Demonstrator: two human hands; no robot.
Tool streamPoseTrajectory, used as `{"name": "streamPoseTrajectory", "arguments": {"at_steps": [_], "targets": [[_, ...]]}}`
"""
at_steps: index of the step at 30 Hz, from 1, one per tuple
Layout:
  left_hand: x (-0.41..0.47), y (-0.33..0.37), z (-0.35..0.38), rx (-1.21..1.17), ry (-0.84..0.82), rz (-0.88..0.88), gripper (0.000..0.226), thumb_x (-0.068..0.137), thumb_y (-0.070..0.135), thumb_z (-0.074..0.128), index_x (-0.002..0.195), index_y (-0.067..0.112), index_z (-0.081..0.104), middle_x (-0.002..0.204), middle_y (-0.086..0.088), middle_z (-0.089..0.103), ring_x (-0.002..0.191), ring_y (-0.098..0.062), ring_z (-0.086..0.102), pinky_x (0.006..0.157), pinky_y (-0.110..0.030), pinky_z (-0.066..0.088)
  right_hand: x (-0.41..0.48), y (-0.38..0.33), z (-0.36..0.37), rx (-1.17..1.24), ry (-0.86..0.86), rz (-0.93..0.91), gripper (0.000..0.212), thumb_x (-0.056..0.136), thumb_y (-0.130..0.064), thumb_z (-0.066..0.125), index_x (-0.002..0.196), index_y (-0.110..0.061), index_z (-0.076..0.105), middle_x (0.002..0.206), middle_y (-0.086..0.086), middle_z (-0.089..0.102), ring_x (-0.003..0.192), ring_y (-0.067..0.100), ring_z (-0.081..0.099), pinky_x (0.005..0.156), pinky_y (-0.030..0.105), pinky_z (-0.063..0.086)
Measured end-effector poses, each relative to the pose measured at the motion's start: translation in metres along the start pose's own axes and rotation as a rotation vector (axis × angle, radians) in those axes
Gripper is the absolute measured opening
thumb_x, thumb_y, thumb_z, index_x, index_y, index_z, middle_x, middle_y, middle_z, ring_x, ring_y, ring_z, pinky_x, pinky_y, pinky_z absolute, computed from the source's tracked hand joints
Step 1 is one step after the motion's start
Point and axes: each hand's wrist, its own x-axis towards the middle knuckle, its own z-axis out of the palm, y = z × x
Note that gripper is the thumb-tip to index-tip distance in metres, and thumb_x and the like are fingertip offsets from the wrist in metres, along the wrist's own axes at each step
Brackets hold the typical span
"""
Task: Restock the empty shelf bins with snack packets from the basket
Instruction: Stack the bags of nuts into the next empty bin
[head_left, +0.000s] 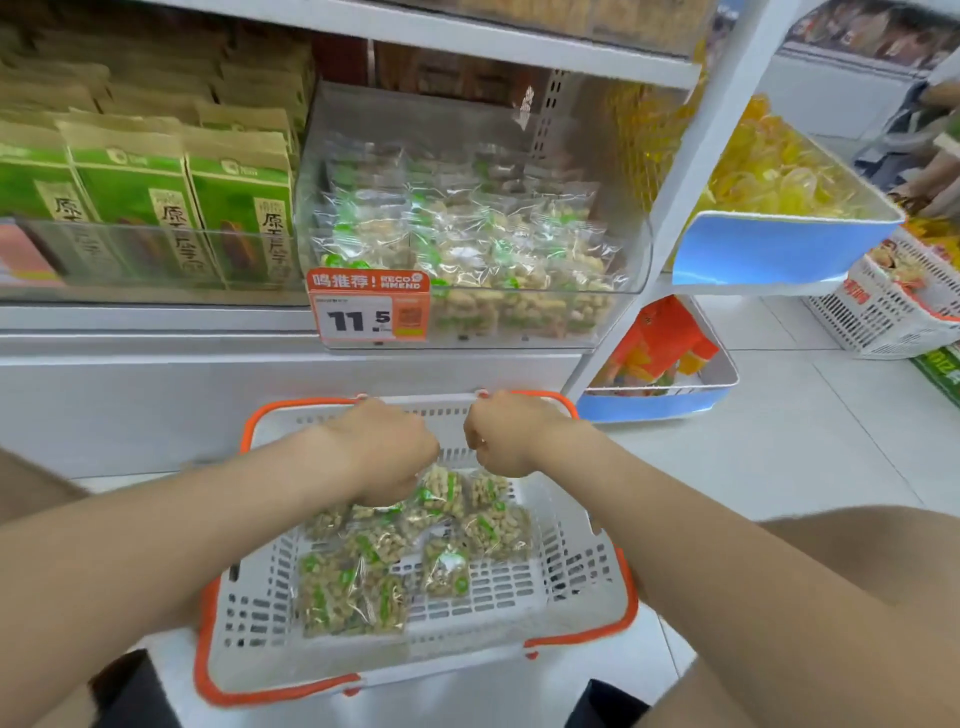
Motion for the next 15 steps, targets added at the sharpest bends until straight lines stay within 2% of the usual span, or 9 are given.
{"name": "streamPoseTrajectory", "arguments": {"at_steps": [2,4,5,7,9,11,13,15], "targets": [[0.006,0.0,0.012,-0.025,-0.058,0.043,0.021,0.1,0.023,0.047,0.107,0.017,0.065,0.098,-0.008,0.066,0.082,-0.03,0.066,0.07,-0.042,0.058,0.02,0.003,0.019,-0.03,-0.048,0.013,0.021,0.095,-0.011,0.055,0.105,-0.018,0.073,0.107,0.008,0.068,0.098,0.031,0.067,0.085,0.042,0.058],[0.014,0.0,0.024,-0.03,-0.12,0.059,0.022,0.1,0.019,0.047,0.111,0.014,0.066,0.096,-0.009,0.064,0.081,-0.031,0.064,0.066,-0.041,0.054,0.038,0.009,0.043,0.033,-0.082,0.073,0.027,0.096,-0.011,0.056,0.118,-0.016,0.073,0.118,0.008,0.071,0.106,0.03,0.067,0.093,0.044,0.058],[0.018,-0.001,0.029,-0.027,-0.141,0.066,0.022,0.101,0.017,0.047,0.111,0.012,0.066,0.091,-0.008,0.06,0.08,-0.031,0.063,0.064,-0.04,0.052,0.044,0.012,0.057,0.077,-0.108,0.116,0.026,0.096,-0.011,0.056,0.117,-0.014,0.072,0.119,0.008,0.071,0.105,0.03,0.067,0.093,0.044,0.058],[0.025,-0.003,0.036,-0.022,-0.16,0.07,0.02,0.099,0.012,0.048,0.109,0.012,0.066,0.079,-0.004,0.051,0.076,-0.03,0.063,0.063,-0.04,0.054,0.052,0.017,0.084,0.155,-0.161,0.221,0.014,0.096,-0.01,0.055,0.098,-0.012,0.069,0.109,0.01,0.069,0.092,0.028,0.065,0.083,0.04,0.056],[0.032,-0.006,0.043,-0.031,-0.175,0.062,0.019,0.097,0.008,0.049,0.104,0.011,0.066,0.076,-0.004,0.049,0.068,-0.026,0.059,0.059,-0.038,0.051,0.055,0.023,0.116,0.277,-0.182,0.378,0.014,0.099,-0.013,0.055,0.084,-0.01,0.056,0.099,0.01,0.063,0.085,0.027,0.061,0.074,0.036,0.049],[0.039,-0.007,0.047,-0.029,-0.196,0.047,0.018,0.097,0.006,0.048,0.099,0.01,0.065,0.074,-0.004,0.05,0.061,-0.022,0.054,0.053,-0.035,0.044,0.054,0.027,0.147,0.43,-0.168,0.548,0.015,0.102,-0.022,0.058,0.097,-0.008,0.054,0.096,0.006,0.059,0.087,0.025,0.06,0.072,0.032,0.046],[0.043,-0.007,0.049,-0.038,-0.201,0.043,0.018,0.097,0.006,0.048,0.1,0.01,0.065,0.075,-0.003,0.051,0.06,-0.021,0.052,0.05,-0.033,0.04,0.052,0.028,0.172,0.536,-0.161,0.666,0.021,0.102,-0.028,0.06,0.105,-0.008,0.054,0.085,0.003,0.054,0.073,0.018,0.054,0.059,0.028,0.043],[0.046,-0.007,0.054,-0.055,-0.207,0.05,0.019,0.099,0.007,0.048,0.104,0.011,0.066,0.077,-0.002,0.053,0.062,-0.022,0.054,0.05,-0.033,0.039,0.055,0.028,0.194,0.622,-0.158,0.735,0.034,0.1,-0.033,0.064,0.119,-0.007,0.054,0.094,0.005,0.059,0.073,0.019,0.054,0.057,0.03,0.043]]}}
